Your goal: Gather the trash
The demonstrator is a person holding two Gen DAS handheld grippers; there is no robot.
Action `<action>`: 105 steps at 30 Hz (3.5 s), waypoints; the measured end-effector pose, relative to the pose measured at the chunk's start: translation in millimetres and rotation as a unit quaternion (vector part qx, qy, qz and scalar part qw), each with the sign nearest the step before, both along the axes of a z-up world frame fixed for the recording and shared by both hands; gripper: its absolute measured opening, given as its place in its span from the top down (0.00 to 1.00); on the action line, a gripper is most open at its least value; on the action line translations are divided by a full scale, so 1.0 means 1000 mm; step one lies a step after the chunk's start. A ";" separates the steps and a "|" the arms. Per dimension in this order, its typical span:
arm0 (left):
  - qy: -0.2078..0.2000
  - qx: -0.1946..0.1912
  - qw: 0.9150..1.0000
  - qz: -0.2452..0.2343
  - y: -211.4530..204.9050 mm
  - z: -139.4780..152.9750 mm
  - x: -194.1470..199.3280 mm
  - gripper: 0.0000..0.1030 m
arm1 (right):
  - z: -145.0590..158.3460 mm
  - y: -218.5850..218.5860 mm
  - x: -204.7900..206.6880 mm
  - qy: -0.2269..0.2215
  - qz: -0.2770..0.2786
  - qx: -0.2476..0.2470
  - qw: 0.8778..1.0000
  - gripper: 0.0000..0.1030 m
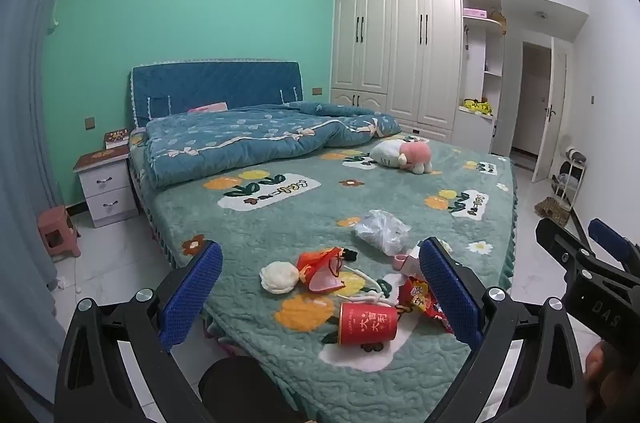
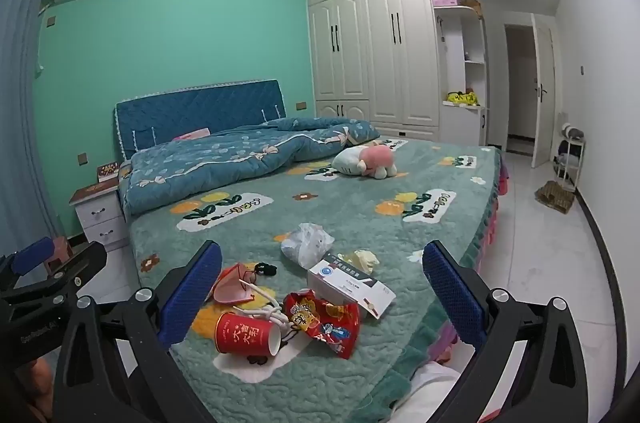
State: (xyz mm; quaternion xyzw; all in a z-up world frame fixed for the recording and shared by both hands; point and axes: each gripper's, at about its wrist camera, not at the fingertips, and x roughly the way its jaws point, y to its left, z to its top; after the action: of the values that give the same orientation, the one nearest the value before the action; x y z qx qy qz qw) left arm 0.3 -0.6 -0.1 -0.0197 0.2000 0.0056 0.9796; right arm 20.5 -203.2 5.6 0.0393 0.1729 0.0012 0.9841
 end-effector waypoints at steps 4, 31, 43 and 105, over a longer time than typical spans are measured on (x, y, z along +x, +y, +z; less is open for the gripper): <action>0.002 0.001 1.000 -0.001 0.000 0.000 0.001 0.06 | 0.001 -0.002 0.001 0.000 0.000 0.007 1.000 0.04; 0.011 0.009 1.000 0.001 -0.005 -0.012 0.002 0.06 | -0.002 -0.001 0.001 0.005 0.006 0.003 1.000 0.04; 0.012 0.008 1.000 0.000 -0.004 -0.012 0.002 0.06 | -0.003 0.000 0.002 0.007 0.008 0.003 1.000 0.04; 0.061 -0.002 0.998 -0.018 -0.002 -0.014 0.019 0.06 | -0.005 -0.009 0.014 0.032 0.022 0.022 0.999 0.04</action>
State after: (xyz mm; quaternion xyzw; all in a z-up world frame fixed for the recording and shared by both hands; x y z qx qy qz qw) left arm 19.7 -2.8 -14.4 -0.0178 0.2598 -0.0114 0.9654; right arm 34.8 -211.8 0.4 0.0568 0.2052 0.0254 0.9767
